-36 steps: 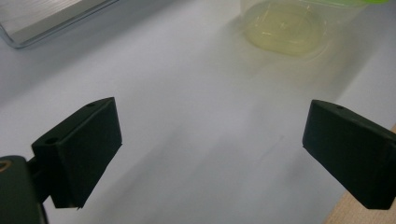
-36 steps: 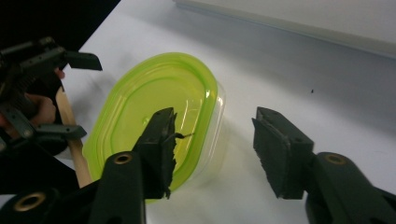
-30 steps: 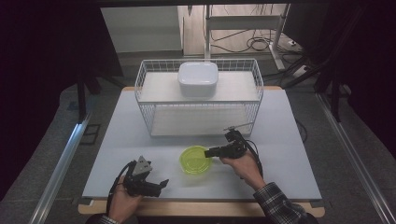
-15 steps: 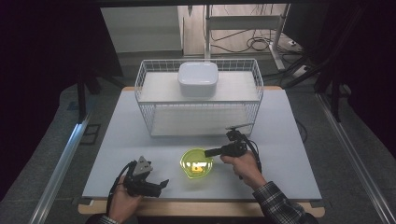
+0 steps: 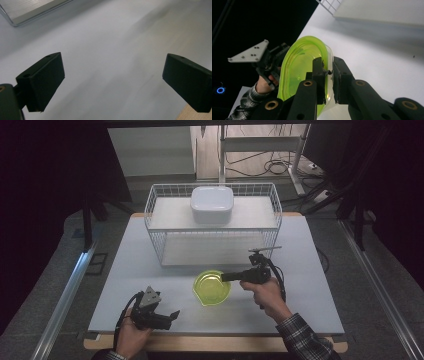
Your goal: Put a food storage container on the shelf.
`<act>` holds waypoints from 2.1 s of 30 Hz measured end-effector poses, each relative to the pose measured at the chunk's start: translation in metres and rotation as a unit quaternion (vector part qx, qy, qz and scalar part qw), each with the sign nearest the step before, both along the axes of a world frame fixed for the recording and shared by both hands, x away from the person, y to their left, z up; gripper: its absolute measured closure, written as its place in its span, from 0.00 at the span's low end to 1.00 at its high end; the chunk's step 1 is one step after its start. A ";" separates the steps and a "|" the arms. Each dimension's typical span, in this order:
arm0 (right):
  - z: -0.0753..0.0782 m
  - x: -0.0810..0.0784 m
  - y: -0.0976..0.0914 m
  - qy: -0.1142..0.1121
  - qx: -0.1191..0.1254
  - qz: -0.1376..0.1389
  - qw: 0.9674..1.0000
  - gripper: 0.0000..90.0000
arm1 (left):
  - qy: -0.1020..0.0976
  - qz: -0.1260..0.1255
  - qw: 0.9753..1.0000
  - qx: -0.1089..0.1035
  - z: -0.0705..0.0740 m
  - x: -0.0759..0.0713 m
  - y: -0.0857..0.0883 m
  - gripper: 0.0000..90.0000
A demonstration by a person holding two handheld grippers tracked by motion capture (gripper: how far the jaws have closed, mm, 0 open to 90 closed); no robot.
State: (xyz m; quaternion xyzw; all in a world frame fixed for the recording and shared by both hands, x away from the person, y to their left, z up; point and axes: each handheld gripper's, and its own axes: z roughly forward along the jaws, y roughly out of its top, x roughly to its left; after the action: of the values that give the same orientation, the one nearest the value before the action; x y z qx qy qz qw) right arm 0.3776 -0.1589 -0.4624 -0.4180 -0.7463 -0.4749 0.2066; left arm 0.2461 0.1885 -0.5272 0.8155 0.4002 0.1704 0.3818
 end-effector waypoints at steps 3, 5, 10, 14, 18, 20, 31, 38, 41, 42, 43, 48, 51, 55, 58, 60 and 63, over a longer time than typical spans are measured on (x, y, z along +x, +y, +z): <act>0.009 0.000 -0.003 -0.005 0.008 -0.004 1.000 0.91 | -0.002 0.002 1.000 -0.002 0.000 0.000 0.001 0.04; 0.015 0.001 -0.006 -0.005 0.011 -0.009 1.000 0.91 | -0.003 0.004 1.000 -0.007 0.001 0.000 0.002 0.04; 0.031 0.004 -0.012 -0.017 0.019 -0.017 1.000 0.91 | -0.003 0.009 1.000 -0.016 0.001 0.001 0.004 0.03; 0.043 0.006 -0.015 -0.025 0.022 -0.022 0.999 0.91 | -0.002 0.010 1.000 -0.019 0.001 0.001 0.004 0.03; 0.052 0.008 -0.016 -0.031 0.025 -0.026 0.999 0.91 | -0.002 0.010 1.000 -0.017 0.001 0.001 0.004 0.03; 0.058 0.010 -0.017 -0.032 0.028 -0.029 0.999 0.91 | -0.002 0.009 1.000 -0.017 0.001 0.001 0.004 0.03; 0.084 0.018 -0.020 -0.045 0.042 -0.042 0.997 0.91 | -0.001 0.010 1.000 -0.019 0.001 0.001 0.005 0.03; 0.103 0.022 -0.022 -0.056 0.046 -0.051 0.996 0.91 | -0.001 0.011 1.000 -0.021 0.001 0.002 0.005 0.03; 0.111 0.024 -0.023 -0.060 0.049 -0.054 0.996 0.91 | -0.002 0.011 1.000 -0.022 0.001 0.002 0.005 0.03; 0.113 0.025 -0.023 -0.063 0.049 -0.055 0.995 0.91 | -0.002 0.011 1.000 -0.022 0.001 0.002 0.005 0.03; 0.116 0.025 -0.023 -0.064 0.048 -0.057 0.995 0.91 | -0.002 0.012 1.000 -0.022 0.001 0.002 0.006 0.03; 0.129 0.029 -0.025 -0.069 0.051 -0.062 0.994 0.91 | -0.001 0.013 1.000 -0.023 0.001 0.002 0.006 0.02; 0.133 0.031 -0.025 -0.070 0.052 -0.066 0.994 0.91 | -0.001 0.013 1.000 -0.022 0.001 0.002 0.006 0.02; 0.138 0.034 -0.025 -0.070 0.056 -0.070 0.993 0.91 | -0.001 0.013 1.000 -0.023 0.001 0.002 0.006 0.02; 0.141 0.035 -0.025 -0.073 0.057 -0.072 0.993 0.91 | -0.001 0.014 1.000 -0.024 0.001 0.002 0.006 0.02; 0.144 0.036 -0.024 -0.073 0.058 -0.072 0.993 0.91 | 0.000 0.014 1.000 -0.024 0.000 0.002 0.006 0.02; 0.148 0.038 -0.022 -0.075 0.059 -0.074 0.993 0.91 | 0.000 0.014 1.000 -0.024 0.000 0.002 0.006 0.02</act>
State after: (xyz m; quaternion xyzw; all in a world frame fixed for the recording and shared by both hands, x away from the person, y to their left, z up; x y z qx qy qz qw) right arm 0.4153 -0.1807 -0.3144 -0.4226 -0.6973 -0.5621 0.1387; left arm 0.2480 0.1946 -0.5268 0.8005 0.4157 0.1657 0.3987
